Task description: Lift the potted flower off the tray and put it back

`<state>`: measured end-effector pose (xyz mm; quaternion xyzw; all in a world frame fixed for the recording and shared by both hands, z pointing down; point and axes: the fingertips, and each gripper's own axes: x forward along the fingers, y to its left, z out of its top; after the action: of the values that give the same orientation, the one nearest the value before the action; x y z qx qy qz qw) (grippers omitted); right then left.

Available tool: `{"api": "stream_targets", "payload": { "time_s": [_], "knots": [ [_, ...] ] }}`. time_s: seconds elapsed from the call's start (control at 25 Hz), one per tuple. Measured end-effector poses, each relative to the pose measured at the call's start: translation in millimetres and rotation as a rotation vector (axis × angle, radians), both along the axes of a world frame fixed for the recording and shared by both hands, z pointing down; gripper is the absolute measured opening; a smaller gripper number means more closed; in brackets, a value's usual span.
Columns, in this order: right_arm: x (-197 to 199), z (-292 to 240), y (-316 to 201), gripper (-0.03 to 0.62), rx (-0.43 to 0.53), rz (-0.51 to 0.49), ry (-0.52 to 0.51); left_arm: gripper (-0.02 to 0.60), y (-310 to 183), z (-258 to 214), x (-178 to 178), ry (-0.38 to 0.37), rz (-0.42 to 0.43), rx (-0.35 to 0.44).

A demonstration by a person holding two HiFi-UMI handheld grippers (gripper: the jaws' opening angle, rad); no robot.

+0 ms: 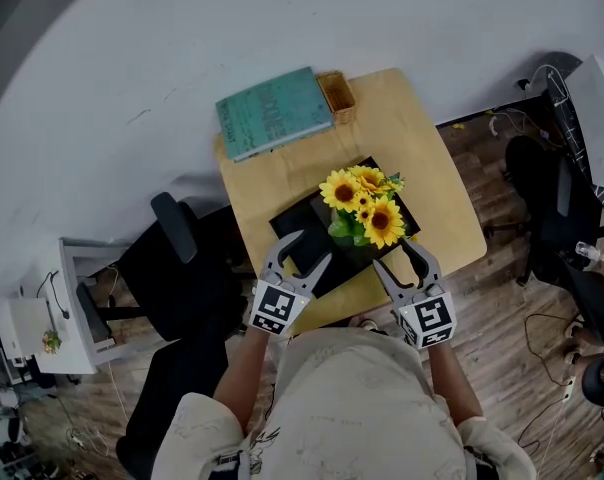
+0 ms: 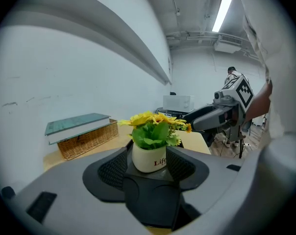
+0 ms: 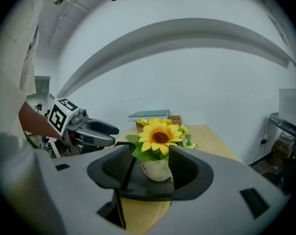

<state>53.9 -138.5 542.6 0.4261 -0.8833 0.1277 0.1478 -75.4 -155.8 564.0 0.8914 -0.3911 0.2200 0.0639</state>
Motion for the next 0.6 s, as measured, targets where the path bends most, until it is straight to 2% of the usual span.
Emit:
{"api": "stream_targets", "payload": {
  "time_s": [0.6],
  "knots": [
    [-9.5,41.9,14.0,0.254,-0.095,-0.041,0.025,0.245,8.7,20.3,2.9,-0.017,0.01,-0.045]
  ]
}}
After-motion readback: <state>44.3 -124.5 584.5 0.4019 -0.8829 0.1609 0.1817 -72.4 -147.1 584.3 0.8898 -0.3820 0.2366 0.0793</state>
